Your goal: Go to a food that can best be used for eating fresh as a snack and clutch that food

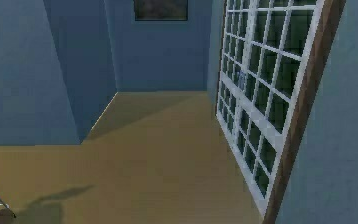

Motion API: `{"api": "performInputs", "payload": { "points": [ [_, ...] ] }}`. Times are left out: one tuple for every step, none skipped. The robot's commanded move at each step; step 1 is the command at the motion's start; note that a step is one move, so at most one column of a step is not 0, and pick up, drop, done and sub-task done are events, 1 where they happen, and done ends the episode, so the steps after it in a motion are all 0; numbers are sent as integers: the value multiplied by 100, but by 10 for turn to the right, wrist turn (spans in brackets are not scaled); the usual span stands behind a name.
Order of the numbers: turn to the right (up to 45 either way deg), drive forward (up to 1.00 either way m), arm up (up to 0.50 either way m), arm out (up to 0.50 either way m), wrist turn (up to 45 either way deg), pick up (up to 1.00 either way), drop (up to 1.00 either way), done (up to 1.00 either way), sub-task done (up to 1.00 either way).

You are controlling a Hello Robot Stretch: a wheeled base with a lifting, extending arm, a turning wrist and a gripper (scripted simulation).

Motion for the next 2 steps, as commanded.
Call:
{"api": "performInputs", "payload": {
  "points": [
    [0, 70, 0, 0, 0, 0, 0, 0, 0],
    [-450, 0, 0, 0, 0, 0, 0, 0, 0]
  ]
}}
